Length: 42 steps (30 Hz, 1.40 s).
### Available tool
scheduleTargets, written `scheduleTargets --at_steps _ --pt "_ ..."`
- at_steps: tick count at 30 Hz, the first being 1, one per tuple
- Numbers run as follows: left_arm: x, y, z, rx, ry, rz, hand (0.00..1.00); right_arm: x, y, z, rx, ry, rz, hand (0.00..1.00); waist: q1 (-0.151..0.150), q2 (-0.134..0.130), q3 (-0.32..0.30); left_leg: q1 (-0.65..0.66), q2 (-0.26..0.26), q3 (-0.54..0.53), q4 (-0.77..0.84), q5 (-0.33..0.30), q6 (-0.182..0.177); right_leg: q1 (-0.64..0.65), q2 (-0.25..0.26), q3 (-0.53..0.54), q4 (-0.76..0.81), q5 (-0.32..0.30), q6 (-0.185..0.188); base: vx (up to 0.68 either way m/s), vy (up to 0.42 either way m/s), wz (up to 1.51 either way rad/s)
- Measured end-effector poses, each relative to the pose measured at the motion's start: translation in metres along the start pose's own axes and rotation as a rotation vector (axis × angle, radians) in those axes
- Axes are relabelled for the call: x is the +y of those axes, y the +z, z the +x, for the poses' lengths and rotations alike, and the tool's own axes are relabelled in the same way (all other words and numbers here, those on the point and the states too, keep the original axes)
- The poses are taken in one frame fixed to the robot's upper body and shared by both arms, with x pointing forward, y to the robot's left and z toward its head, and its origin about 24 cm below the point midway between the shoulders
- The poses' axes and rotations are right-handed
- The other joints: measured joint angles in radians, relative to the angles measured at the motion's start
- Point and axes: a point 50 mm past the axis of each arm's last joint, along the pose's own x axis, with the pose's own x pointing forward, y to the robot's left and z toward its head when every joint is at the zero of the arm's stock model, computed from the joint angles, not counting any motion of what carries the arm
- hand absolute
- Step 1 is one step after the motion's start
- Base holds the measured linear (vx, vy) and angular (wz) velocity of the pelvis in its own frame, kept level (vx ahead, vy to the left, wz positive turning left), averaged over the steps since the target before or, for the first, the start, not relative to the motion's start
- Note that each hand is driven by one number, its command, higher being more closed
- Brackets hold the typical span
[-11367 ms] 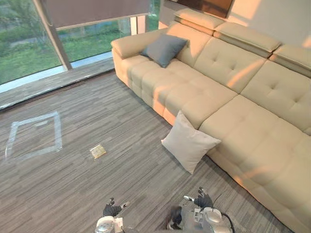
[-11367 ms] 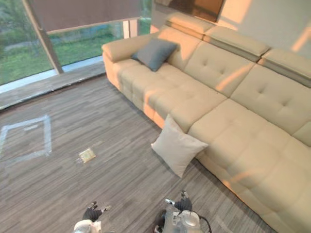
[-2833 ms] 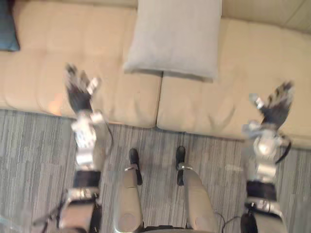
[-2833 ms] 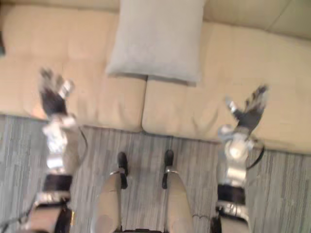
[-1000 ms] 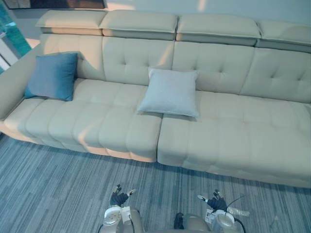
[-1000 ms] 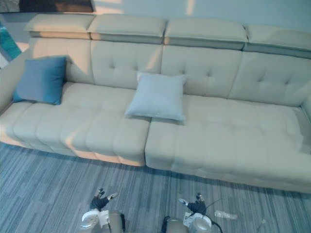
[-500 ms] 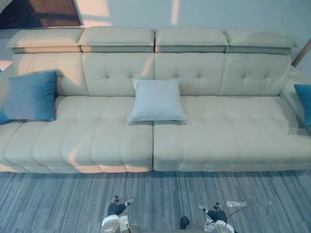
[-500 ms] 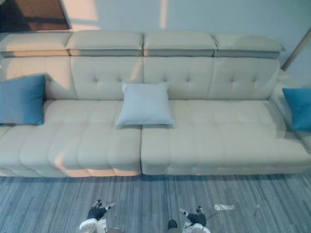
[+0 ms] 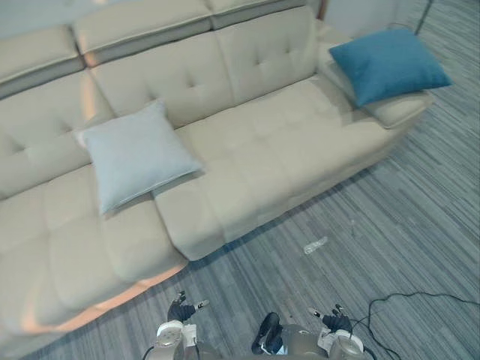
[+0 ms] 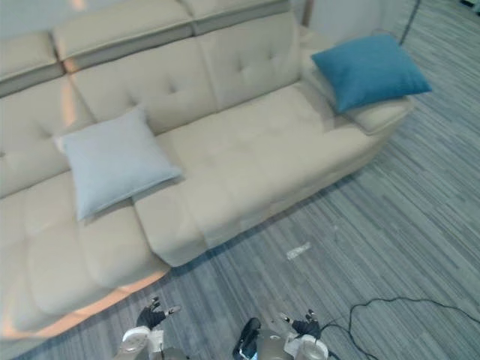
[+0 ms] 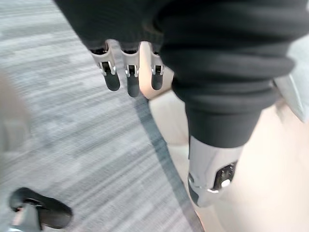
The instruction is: Pick up cushions and gather them together orderly.
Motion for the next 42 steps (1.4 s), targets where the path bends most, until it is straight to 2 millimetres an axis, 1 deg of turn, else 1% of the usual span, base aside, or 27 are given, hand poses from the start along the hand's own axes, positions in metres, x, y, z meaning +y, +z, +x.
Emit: scheduleTargets --at_steps 1,3,6,7,9,10,11,13,15,16,17,19,20,21,23,25,26,27,30,31,32,33,35,37,39,41,42 --pt "0.002 0.002 0.000 -0.011 0.004 0.005 0.00 0.002 0.001 0.000 -0.002 0.003 0.000 0.00 0.009 -0.006 0.002 -0.062 -0.037 -0.068 0.048 -0.017 -0.016 0.016 0.012 0.032 -0.001 -0.011 -0.009 0.19 -0.082 -0.94" --pt "0.004 0.006 0.001 -0.028 0.006 0.007 0.00 0.005 0.005 0.002 -0.011 0.015 -0.006 0.00 0.018 -0.021 0.010 -0.148 -0.129 -0.161 0.007 -0.039 -0.047 0.029 0.021 0.084 -0.016 -0.014 -0.011 0.20 -0.056 -0.96" --pt "-0.001 0.012 0.001 -0.050 -0.002 -0.008 0.00 0.011 0.009 0.002 -0.014 0.028 0.000 0.00 0.023 -0.024 0.018 -0.191 -0.248 -0.257 -0.277 -0.044 -0.063 0.066 0.042 0.165 -0.061 0.009 0.017 0.25 0.005 -0.90" --pt "-0.005 0.015 0.002 -0.056 -0.010 -0.015 0.00 0.013 0.012 0.003 -0.021 0.029 0.001 0.00 0.034 -0.024 0.018 -0.198 -0.297 -0.320 -0.405 -0.032 -0.077 0.081 0.049 0.206 -0.079 0.008 0.025 0.29 0.069 -0.90" --pt "-0.007 0.020 0.003 -0.070 -0.016 -0.018 0.00 0.015 0.018 0.005 -0.037 0.033 0.002 0.00 0.049 -0.023 0.017 -0.196 -0.345 -0.394 -0.563 0.026 -0.090 0.102 0.057 0.274 -0.101 0.002 0.044 0.28 0.105 -1.01" --pt "-0.009 0.019 0.003 -0.067 -0.021 -0.022 0.00 0.016 0.019 0.005 -0.041 0.032 0.002 0.00 0.054 -0.023 0.013 -0.188 -0.348 -0.402 -0.584 0.081 -0.087 0.110 0.062 0.306 -0.112 -0.001 0.055 0.42 0.205 -1.25" --pt "-0.008 0.017 0.002 -0.059 -0.019 -0.025 0.00 0.019 0.020 0.005 -0.043 0.039 0.004 0.00 0.066 -0.024 0.006 -0.166 -0.349 -0.385 -0.579 0.136 -0.063 0.122 0.066 0.373 -0.122 -0.012 0.074 0.38 0.193 -0.96" --pt "-0.004 0.018 0.002 -0.063 -0.008 -0.030 0.00 0.025 0.017 0.002 -0.041 0.054 0.010 0.00 0.069 -0.046 -0.002 -0.166 -0.346 -0.336 -0.539 0.087 -0.046 0.126 0.048 0.414 -0.113 -0.026 0.099 0.41 0.200 -0.98" --pt "-0.001 0.017 0.003 -0.055 0.004 -0.040 0.00 0.029 0.011 -0.001 -0.027 0.069 0.010 0.00 0.079 -0.068 -0.004 -0.102 -0.336 -0.229 -0.506 0.010 -0.015 0.075 0.004 0.436 0.082 -0.067 0.174 0.48 0.242 -1.20" --pt "-0.001 0.016 0.003 -0.051 0.002 -0.041 0.00 0.028 0.009 -0.002 -0.025 0.070 0.009 0.00 0.080 -0.068 -0.001 -0.050 -0.337 -0.194 -0.507 -0.017 -0.001 0.018 -0.032 0.408 0.252 -0.057 0.239 0.35 0.187 -1.00" --pt "-0.002 0.014 0.002 -0.043 -0.003 -0.039 0.00 0.026 0.007 -0.002 -0.020 0.069 -0.003 0.00 0.079 -0.064 0.002 0.007 -0.339 -0.183 -0.513 -0.043 0.006 -0.041 -0.078 0.344 0.421 -0.048 0.275 0.32 0.162 -0.80" --pt "-0.006 0.013 0.002 -0.037 -0.018 -0.019 0.00 0.024 0.003 -0.003 -0.010 0.067 -0.014 0.00 0.059 -0.059 0.003 0.074 -0.330 -0.167 -0.525 -0.067 0.010 -0.094 -0.150 0.221 0.559 -0.057 0.248 0.32 0.117 -0.25" --pt "-0.007 0.012 0.002 -0.031 -0.024 -0.012 0.00 0.022 0.000 -0.004 -0.003 0.064 -0.015 0.00 0.053 -0.048 0.004 0.096 -0.319 -0.161 -0.539 -0.074 0.008 -0.109 -0.175 0.166 0.556 -0.063 0.221 0.28 0.031 -0.15" --pt "-0.006 0.010 0.002 -0.021 -0.022 -0.010 0.00 0.022 -0.001 -0.003 0.010 0.063 -0.020 0.00 0.050 -0.052 0.001 0.141 -0.299 -0.136 -0.580 -0.074 0.007 -0.115 -0.200 0.089 0.487 -0.069 0.198 0.29 -0.009 -0.28" --pt "-0.002 0.008 0.003 -0.007 -0.008 -0.005 0.00 0.021 -0.002 0.000 0.032 0.058 -0.025 0.00 0.045 -0.051 0.000 0.196 -0.266 -0.105 -0.631 -0.069 -0.002 -0.135 -0.206 0.005 0.300 -0.048 0.181 0.29 -0.044 -0.47" --pt "0.003 0.004 0.003 0.009 0.004 0.010 0.00 0.021 0.000 0.002 0.036 0.057 -0.033 0.00 0.036 -0.056 -0.003 0.223 -0.262 -0.081 -0.666 -0.063 -0.035 -0.165 -0.185 0.009 0.104 0.060 0.165 0.34 -0.129 -0.37" --pt "0.009 0.000 0.002 0.023 0.008 0.036 0.00 0.019 -0.002 0.002 0.049 0.053 -0.039 0.00 0.031 -0.072 -0.009 0.232 -0.278 -0.085 -0.667 -0.069 -0.050 -0.174 -0.180 0.042 0.012 0.186 0.123 0.33 -0.182 -0.32" --pt "0.007 -0.005 0.002 0.050 0.006 0.035 0.00 0.009 -0.001 0.005 0.053 0.031 -0.054 0.00 0.025 -0.044 -0.011 0.254 -0.263 -0.101 -0.660 -0.081 -0.070 -0.169 -0.152 0.058 0.030 0.204 0.088 0.37 -0.196 -0.41" --pt "0.001 -0.012 -0.001 0.076 -0.005 0.023 0.00 -0.008 0.006 0.010 0.040 -0.008 -0.081 0.00 0.015 0.028 -0.024 0.194 -0.199 -0.156 -0.470 -0.068 -0.090 -0.123 -0.076 0.069 -0.024 0.171 0.069 0.36 -0.184 -0.43" --pt "-0.001 -0.013 -0.001 0.078 -0.007 0.014 0.00 -0.013 0.005 0.010 0.046 -0.020 -0.089 0.00 0.010 0.053 -0.016 0.131 -0.166 -0.199 -0.283 -0.014 -0.084 -0.072 -0.036 0.073 -0.051 0.159 0.060 0.28 -0.124 -0.43" --pt "-0.002 -0.012 -0.001 0.076 -0.009 0.009 0.00 -0.016 0.001 0.009 0.060 -0.026 -0.091 0.00 0.009 0.060 -0.011 0.089 -0.155 -0.230 -0.152 0.078 -0.049 -0.024 -0.012 0.085 -0.077 0.150 0.056 0.34 -0.141 -0.64" --pt "-0.002 -0.013 -0.002 0.076 -0.009 0.011 0.00 -0.016 -0.003 0.008 0.069 -0.027 -0.088 0.00 0.016 0.049 -0.003 0.042 -0.142 -0.239 -0.010 0.179 -0.021 0.037 0.010 0.118 -0.115 0.132 0.041 0.35 -0.114 -0.74" --pt "-0.004 -0.009 -0.001 0.057 -0.018 0.015 0.00 -0.017 -0.005 0.008 0.083 -0.034 -0.072 0.00 0.020 0.051 -0.002 -0.041 -0.169 -0.235 0.092 0.082 -0.012 0.094 0.031 0.183 -0.158 0.113 0.031 0.40 -0.098 -0.84" --pt "-0.005 -0.003 0.000 0.022 -0.022 0.004 0.00 -0.018 -0.003 0.010 0.092 -0.044 -0.066 0.00 0.033 0.046 0.002 -0.128 -0.228 -0.189 -0.038 0.005 -0.013 0.136 0.030 0.261 -0.208 0.113 0.032 0.31 -0.015 -1.04" --pt "-0.006 0.001 0.000 0.008 -0.023 -0.001 0.00 -0.019 -0.002 0.010 0.093 -0.051 -0.050 0.00 0.048 0.046 0.007 -0.152 -0.287 -0.179 -0.283 0.005 -0.023 0.162 0.017 0.311 -0.230 0.105 0.047 0.31 0.067 -0.98" --pt "-0.009 0.000 -0.001 0.007 -0.029 -0.006 0.00 -0.022 -0.002 0.010 0.094 -0.063 -0.039 0.00 0.060 0.065 0.011 -0.141 -0.333 -0.186 -0.674 0.104 -0.069 0.206 0.019 0.374 -0.270 0.082 0.077 0.43 0.151 -0.88" --pt "-0.010 0.000 -0.001 0.010 -0.031 -0.012 0.00 -0.023 -0.001 0.011 0.092 -0.066 -0.043 0.00 0.065 0.074 0.011 -0.141 -0.330 -0.185 -0.735 0.183 -0.065 0.222 0.028 0.396 -0.282 0.074 0.086 0.56 0.211 -0.78"
